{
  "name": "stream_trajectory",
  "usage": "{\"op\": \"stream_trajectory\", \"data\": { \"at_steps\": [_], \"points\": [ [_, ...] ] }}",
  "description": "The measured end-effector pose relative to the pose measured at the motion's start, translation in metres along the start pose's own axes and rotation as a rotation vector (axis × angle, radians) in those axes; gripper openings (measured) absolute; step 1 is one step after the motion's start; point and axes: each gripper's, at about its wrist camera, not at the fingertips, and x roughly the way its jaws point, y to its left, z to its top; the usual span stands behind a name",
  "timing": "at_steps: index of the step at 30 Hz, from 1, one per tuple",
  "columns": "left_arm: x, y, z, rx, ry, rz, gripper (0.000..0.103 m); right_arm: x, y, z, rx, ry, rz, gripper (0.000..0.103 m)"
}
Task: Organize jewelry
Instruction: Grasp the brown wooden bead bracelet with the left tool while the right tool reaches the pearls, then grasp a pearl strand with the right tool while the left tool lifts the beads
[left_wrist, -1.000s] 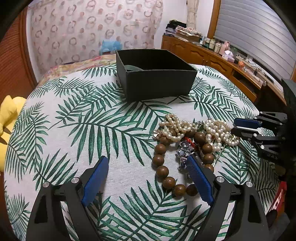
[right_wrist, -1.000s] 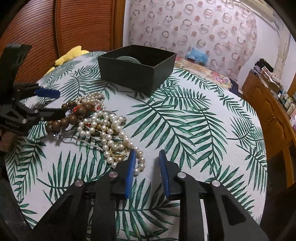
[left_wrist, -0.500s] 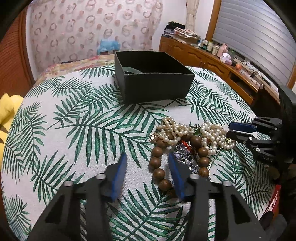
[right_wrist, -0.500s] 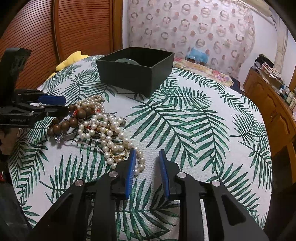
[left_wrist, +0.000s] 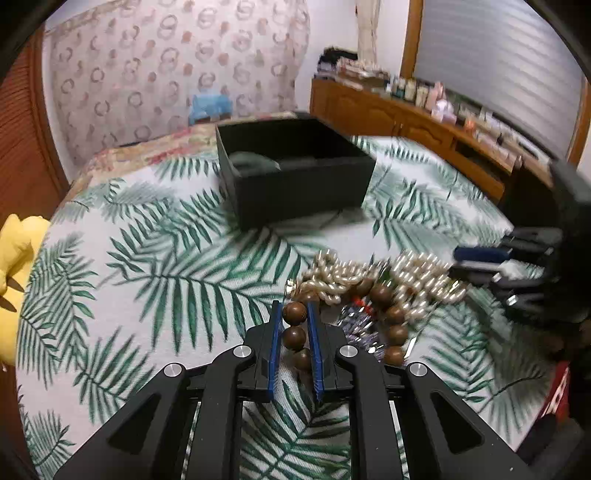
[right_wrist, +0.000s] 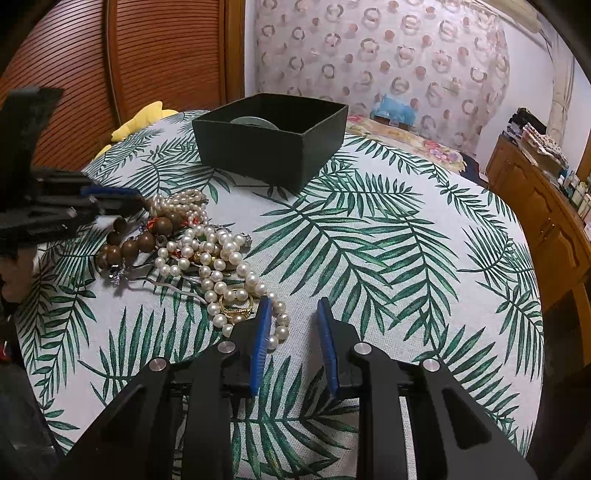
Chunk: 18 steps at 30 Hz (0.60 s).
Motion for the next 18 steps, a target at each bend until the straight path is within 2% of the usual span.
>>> {"op": "stream_trajectory", "data": {
  "at_steps": [6, 16, 18],
  "points": [
    [-0.039, 0.0, 0.012, -0.003, -0.093, -0.003, 0.013, 0.0, 0.0, 0.0, 0.0, 0.0, 0.0, 0.028],
    [-0.073, -0.003, 0.02, -0.001, -0.182, 0.001, 0.013, 0.0, 0.001, 0.0, 0.003, 0.001, -0.005, 0.028],
    [-0.077, -0.002, 0.02, 0.0, -0.193, 0.007, 0.013, 0.001, 0.001, 0.0, -0.001, 0.001, 0.003, 0.018]
  ]
}}
